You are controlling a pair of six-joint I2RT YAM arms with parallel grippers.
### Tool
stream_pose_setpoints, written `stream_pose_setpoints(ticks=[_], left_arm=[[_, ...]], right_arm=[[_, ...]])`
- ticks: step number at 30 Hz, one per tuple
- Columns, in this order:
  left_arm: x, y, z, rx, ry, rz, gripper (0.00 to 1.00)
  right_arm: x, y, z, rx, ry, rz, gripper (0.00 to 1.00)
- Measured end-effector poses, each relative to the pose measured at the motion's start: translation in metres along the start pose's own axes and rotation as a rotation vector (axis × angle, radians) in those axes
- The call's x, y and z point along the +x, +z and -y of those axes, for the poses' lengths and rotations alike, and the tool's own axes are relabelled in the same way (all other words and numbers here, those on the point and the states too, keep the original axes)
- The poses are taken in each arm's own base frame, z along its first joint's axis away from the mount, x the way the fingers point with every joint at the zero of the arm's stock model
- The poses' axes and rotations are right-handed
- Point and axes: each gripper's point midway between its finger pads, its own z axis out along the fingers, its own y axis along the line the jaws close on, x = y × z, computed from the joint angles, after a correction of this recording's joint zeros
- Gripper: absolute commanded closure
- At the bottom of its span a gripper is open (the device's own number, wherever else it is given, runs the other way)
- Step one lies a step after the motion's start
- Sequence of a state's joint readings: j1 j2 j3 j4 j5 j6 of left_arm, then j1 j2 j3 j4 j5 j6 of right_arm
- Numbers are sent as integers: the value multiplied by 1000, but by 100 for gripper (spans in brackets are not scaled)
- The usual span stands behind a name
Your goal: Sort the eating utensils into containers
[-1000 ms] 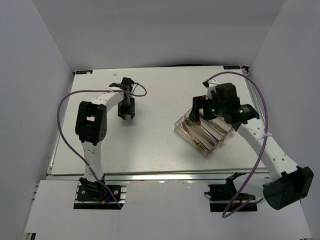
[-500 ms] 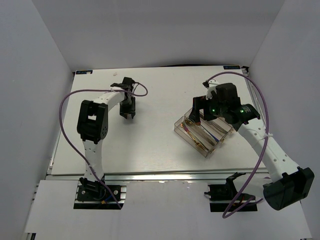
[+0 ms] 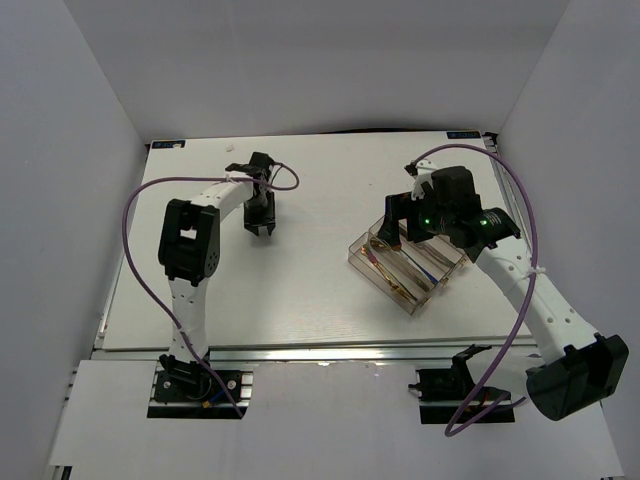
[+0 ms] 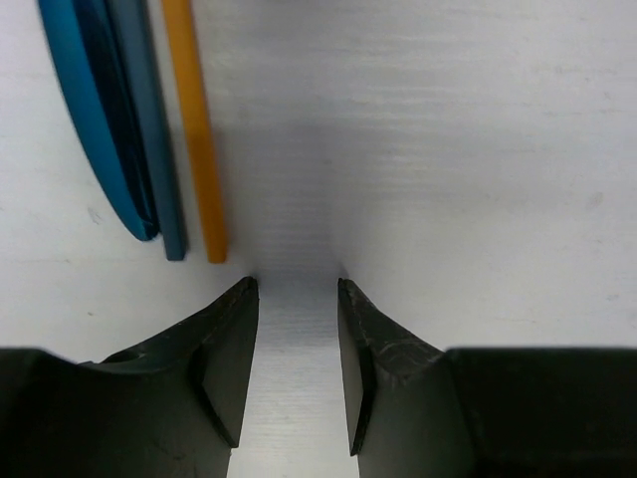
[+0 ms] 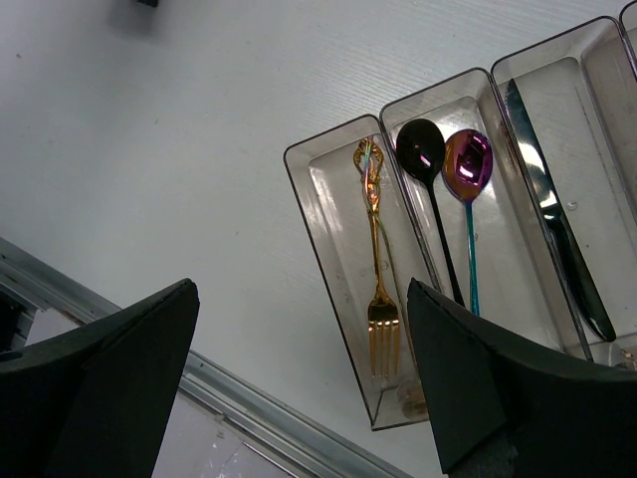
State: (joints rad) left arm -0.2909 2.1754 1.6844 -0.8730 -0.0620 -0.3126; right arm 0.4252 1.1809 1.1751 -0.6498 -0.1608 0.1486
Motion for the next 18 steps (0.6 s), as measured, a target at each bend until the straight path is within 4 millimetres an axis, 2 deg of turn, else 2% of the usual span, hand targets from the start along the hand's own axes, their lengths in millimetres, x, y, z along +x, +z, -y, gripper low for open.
stream_pose_setpoints(ticks=[4, 12, 15, 18], left_arm=[[-2, -9, 4, -16, 1, 1, 52], [-61, -46, 10, -32, -29, 168, 52], [-75, -42, 8, -40, -39, 182, 52], [-81, -24, 3, -55, -49, 167, 52]], right_arm=[[1, 2, -1, -7, 2, -8, 11], [3, 5, -3, -23, 5, -21, 11], [3, 5, -4, -26, 5, -22, 11], [3, 5, -4, -28, 5, -22, 11]])
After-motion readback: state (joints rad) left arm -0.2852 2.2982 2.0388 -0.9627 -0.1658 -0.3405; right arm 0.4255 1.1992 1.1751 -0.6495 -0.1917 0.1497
